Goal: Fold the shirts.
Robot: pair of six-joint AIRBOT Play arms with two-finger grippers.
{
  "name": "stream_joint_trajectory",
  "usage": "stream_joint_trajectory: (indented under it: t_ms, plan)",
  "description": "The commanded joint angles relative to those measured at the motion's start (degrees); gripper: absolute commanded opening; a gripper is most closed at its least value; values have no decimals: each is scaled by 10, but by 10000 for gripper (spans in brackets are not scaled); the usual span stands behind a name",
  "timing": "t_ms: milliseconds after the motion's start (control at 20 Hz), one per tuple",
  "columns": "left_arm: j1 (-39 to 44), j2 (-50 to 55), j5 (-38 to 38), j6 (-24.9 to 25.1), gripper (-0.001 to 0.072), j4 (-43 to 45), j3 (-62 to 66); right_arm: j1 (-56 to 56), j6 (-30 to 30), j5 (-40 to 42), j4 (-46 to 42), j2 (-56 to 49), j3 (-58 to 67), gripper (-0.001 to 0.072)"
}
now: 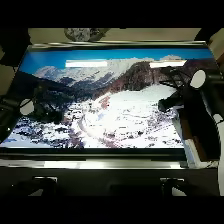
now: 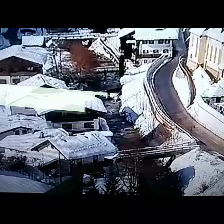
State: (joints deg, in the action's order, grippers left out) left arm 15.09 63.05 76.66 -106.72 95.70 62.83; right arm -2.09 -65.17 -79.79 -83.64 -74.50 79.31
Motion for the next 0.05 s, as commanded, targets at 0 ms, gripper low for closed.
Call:
stream_joint_trajectory:
  t_ms: [0]
  plan:
    - [0,0,0,0,440,0,0,-1,0,0,0,0,0,569]
